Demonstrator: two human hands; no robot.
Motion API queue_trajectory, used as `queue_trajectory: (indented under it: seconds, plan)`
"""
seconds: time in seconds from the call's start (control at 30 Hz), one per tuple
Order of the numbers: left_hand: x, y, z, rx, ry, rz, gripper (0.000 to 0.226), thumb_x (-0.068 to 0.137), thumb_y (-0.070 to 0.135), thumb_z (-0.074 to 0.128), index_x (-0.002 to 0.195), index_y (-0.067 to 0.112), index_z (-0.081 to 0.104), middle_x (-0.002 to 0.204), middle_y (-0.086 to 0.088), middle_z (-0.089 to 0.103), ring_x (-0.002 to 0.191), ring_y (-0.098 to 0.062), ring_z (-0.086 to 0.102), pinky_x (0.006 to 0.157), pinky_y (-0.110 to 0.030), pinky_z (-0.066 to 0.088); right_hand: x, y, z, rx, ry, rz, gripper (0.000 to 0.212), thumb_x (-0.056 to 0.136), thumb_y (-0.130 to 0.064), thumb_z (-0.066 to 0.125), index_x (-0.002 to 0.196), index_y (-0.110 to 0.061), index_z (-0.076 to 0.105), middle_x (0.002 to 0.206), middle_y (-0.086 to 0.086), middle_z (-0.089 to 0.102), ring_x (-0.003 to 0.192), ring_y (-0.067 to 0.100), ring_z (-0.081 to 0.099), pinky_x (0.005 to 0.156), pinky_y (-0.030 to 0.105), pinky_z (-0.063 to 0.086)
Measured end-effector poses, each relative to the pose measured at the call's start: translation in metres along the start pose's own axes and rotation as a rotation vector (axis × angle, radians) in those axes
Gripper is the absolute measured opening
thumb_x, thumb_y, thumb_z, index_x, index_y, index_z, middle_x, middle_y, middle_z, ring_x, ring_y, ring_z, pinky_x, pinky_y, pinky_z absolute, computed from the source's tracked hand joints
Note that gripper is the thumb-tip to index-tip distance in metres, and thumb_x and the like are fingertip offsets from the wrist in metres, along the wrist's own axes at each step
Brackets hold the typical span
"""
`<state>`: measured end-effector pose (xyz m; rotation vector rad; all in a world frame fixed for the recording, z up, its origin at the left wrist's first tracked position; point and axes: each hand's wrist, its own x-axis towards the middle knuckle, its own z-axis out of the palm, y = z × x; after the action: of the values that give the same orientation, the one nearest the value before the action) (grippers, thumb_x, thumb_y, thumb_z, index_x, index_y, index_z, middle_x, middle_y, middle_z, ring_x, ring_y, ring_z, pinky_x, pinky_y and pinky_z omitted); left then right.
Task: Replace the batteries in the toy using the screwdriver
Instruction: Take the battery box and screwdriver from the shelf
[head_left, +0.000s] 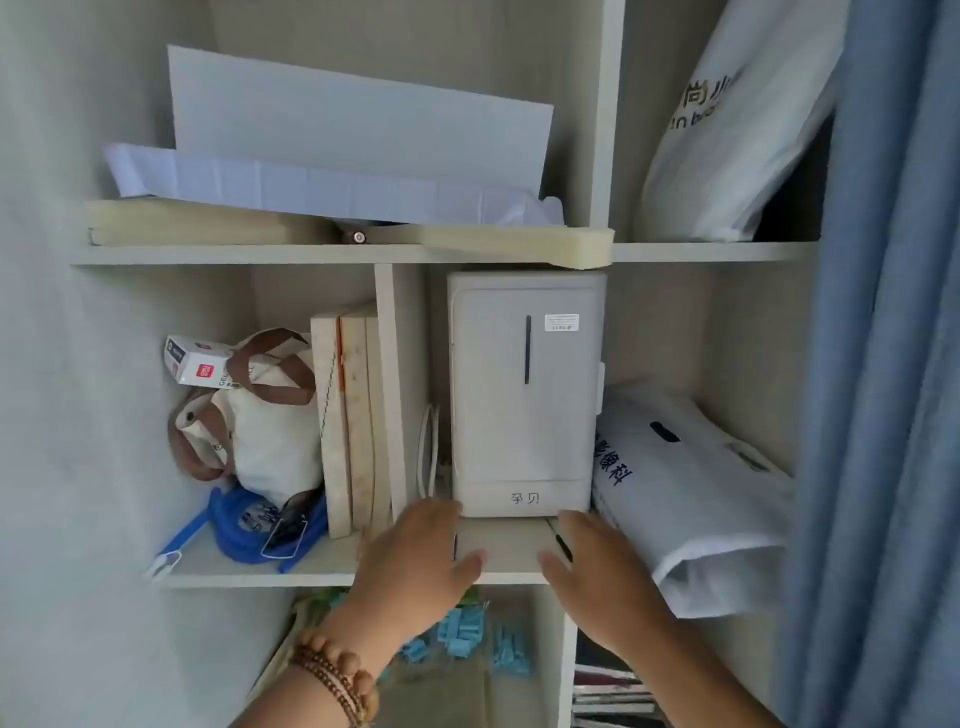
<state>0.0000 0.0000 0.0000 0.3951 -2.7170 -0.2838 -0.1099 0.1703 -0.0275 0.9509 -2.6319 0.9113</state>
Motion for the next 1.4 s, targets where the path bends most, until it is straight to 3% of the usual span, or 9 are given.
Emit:
queue_trajectory:
  seconds: [0.17, 0.3, 0.47, 0.63, 0.77, 0.97, 1.1, 1.27, 1.4]
  plan:
    - [0.013, 0.006, 0.024, 0.156, 0.13, -0.042, 0.049, 0.096, 0.054, 0.038, 0.131, 0.022, 0.041, 0.127, 0.003, 0.048, 0.12, -0.015, 0.046, 0.087, -0.03, 0.05, 0.012, 0.011, 0.024, -0.183, 0.028, 0.016, 0.035, 0.094, -0.038, 0.056, 0.125, -0.021, 0.056, 0.128, -0.002, 0.057, 0.124, 0.021, 0.053, 0.105, 0.032, 0.044]
    - [0.023, 0.017, 0.045, 0.238, 0.091, -0.187, 0.059, 0.096, 0.052, 0.04, 0.141, 0.016, 0.033, 0.142, -0.004, 0.038, 0.135, -0.022, 0.034, 0.091, -0.03, 0.05, 0.02, 0.025, 0.035, -0.337, 0.1, 0.044, 0.037, 0.063, -0.036, 0.084, 0.094, -0.021, 0.071, 0.096, 0.002, 0.067, 0.094, 0.028, 0.068, 0.085, 0.043, 0.058]
    - [0.038, 0.019, 0.069, 0.28, 0.096, -0.28, 0.061, 0.057, 0.035, 0.086, 0.102, -0.002, 0.066, 0.096, -0.02, 0.063, 0.088, -0.038, 0.062, 0.071, -0.045, 0.056, 0.027, 0.036, 0.046, -0.362, 0.167, 0.006, 0.035, 0.055, -0.034, 0.089, 0.067, -0.014, 0.063, 0.079, 0.006, 0.061, 0.072, 0.029, 0.065, 0.065, 0.042, 0.059]
    - [0.039, 0.02, 0.083, 0.328, 0.093, -0.308, 0.044, 0.055, 0.025, 0.086, 0.079, -0.003, 0.064, 0.074, -0.023, 0.059, 0.071, -0.041, 0.057, 0.062, -0.049, 0.049, 0.029, 0.047, 0.053, -0.338, 0.227, -0.045, 0.025, 0.067, -0.036, 0.074, 0.068, -0.012, 0.068, 0.082, 0.005, 0.064, 0.073, 0.028, 0.065, 0.068, 0.042, 0.06]
    - [0.037, 0.024, 0.093, 0.325, 0.19, -0.228, 0.015, 0.056, 0.004, 0.072, 0.065, 0.004, 0.06, 0.071, -0.018, 0.056, 0.068, -0.038, 0.054, 0.06, -0.047, 0.047, 0.028, 0.051, 0.057, -0.311, 0.259, -0.042, 0.037, 0.075, -0.042, 0.048, 0.068, -0.012, 0.07, 0.083, 0.003, 0.064, 0.074, 0.027, 0.064, 0.069, 0.042, 0.06]
    - [0.044, 0.019, 0.088, 0.338, 0.128, -0.266, 0.012, 0.072, 0.021, 0.07, 0.08, 0.012, 0.066, 0.084, -0.015, 0.062, 0.078, -0.036, 0.056, 0.069, -0.047, 0.048, 0.03, 0.049, 0.054, -0.326, 0.272, -0.052, 0.026, 0.071, -0.036, 0.064, 0.061, -0.012, 0.067, 0.077, 0.003, 0.063, 0.068, 0.027, 0.063, 0.066, 0.042, 0.06]
    - [0.048, 0.017, 0.086, 0.34, 0.127, -0.202, 0.022, 0.094, 0.026, 0.049, 0.113, 0.024, 0.06, 0.108, -0.003, 0.061, 0.106, -0.025, 0.052, 0.089, -0.035, 0.046, 0.033, 0.047, 0.057, -0.33, 0.239, -0.004, 0.027, 0.065, -0.032, 0.081, 0.057, -0.013, 0.063, 0.07, 0.003, 0.058, 0.067, 0.028, 0.061, 0.065, 0.044, 0.06]
    - [0.056, 0.007, 0.084, 0.173, 0.074, -0.093, 0.021, 0.06, 0.016, 0.084, 0.074, 0.025, 0.071, 0.07, 0.004, 0.064, 0.069, -0.023, 0.061, 0.052, -0.032, 0.053, 0.036, 0.045, 0.055, -0.302, 0.268, -0.038, 0.035, 0.054, -0.024, 0.092, 0.051, -0.014, 0.059, 0.063, 0.002, 0.056, 0.059, 0.026, 0.059, 0.061, 0.038, 0.057]
    - [0.053, -0.002, 0.076, -0.039, 0.152, 0.016, 0.009, 0.081, 0.03, 0.068, 0.09, 0.034, 0.068, 0.087, 0.017, 0.065, 0.085, -0.007, 0.058, 0.068, -0.021, 0.05, 0.037, 0.043, 0.052, -0.304, 0.306, -0.107, 0.042, 0.04, -0.021, 0.098, 0.047, -0.016, 0.057, 0.058, -0.001, 0.055, 0.052, 0.022, 0.058, 0.062, 0.03, 0.049]
